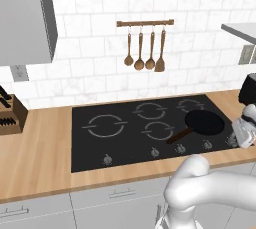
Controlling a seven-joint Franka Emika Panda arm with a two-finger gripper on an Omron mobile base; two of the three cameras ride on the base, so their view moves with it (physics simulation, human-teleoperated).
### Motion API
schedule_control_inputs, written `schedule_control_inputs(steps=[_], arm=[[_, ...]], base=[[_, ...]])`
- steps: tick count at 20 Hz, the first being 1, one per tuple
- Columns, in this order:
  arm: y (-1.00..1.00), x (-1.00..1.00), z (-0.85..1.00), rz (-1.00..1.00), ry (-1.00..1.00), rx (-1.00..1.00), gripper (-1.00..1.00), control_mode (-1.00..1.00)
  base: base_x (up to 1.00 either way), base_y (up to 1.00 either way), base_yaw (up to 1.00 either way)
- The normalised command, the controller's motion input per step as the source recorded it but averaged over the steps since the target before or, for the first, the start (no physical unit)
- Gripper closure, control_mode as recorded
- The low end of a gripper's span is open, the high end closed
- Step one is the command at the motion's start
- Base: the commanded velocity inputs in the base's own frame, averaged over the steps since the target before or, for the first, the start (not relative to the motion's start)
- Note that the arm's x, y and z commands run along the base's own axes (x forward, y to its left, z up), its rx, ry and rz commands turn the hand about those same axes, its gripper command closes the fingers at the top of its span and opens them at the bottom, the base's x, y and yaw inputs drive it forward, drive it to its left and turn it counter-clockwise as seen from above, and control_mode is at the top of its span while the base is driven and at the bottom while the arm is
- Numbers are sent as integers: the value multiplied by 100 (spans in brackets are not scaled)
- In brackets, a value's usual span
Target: Turn off the front right burner of the stove.
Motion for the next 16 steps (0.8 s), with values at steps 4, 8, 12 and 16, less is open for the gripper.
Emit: schedule_control_inputs(steps=[4, 8, 12, 16], arm=[[-1, 0, 0, -54, 38, 11, 100, -100], [6, 8, 0, -60, 45, 2, 100, -100], [12, 13, 0, -66, 60, 0, 100, -100], [6, 2, 0, -72, 64, 0, 100, -100]], base=[[0, 0, 0], [0, 0, 0], [0, 0, 0], [0, 0, 0]])
